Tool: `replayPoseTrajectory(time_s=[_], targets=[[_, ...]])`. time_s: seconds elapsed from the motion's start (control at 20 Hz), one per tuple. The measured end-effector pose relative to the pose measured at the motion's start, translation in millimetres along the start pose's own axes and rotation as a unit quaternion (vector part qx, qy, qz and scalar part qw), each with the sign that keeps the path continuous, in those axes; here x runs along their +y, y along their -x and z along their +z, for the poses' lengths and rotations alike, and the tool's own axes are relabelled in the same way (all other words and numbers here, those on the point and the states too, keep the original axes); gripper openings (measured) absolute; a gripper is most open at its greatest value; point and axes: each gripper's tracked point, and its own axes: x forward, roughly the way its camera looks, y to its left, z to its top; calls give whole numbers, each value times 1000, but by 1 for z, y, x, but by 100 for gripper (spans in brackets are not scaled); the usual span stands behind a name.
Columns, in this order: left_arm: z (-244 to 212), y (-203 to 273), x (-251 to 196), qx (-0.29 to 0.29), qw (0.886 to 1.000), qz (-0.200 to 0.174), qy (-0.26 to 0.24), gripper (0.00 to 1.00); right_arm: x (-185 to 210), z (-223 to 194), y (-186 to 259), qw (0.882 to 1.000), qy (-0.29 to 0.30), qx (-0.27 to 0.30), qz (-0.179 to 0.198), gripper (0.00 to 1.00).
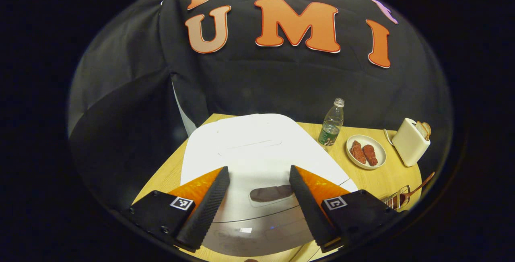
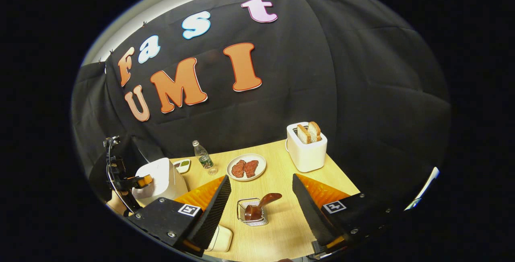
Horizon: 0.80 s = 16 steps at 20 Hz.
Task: Close the left gripper, press the button to open the rice cooker; take a wooden spoon from the chopstick holder with the right hand, scoop a spoonful of rice and pour it into the rice cooker, then put the wooden spoon back into the chopstick holder.
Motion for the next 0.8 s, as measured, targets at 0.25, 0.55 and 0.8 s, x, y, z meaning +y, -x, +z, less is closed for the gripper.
replayPoseTrajectory(time_s=[0.25, 0.55, 0.8], targets=[[51, 54, 26, -58, 998, -6, -5, 100, -8, 23, 10, 999, 15, -25, -13, 95], [134, 148, 68, -152, 988, -10, 14, 100, -18, 58, 31, 997, 40, -63, -28, 95], [182, 236, 105, -222, 974, -1, 30, 100, -31, 92, 54, 993, 45, -102, -42, 95]])
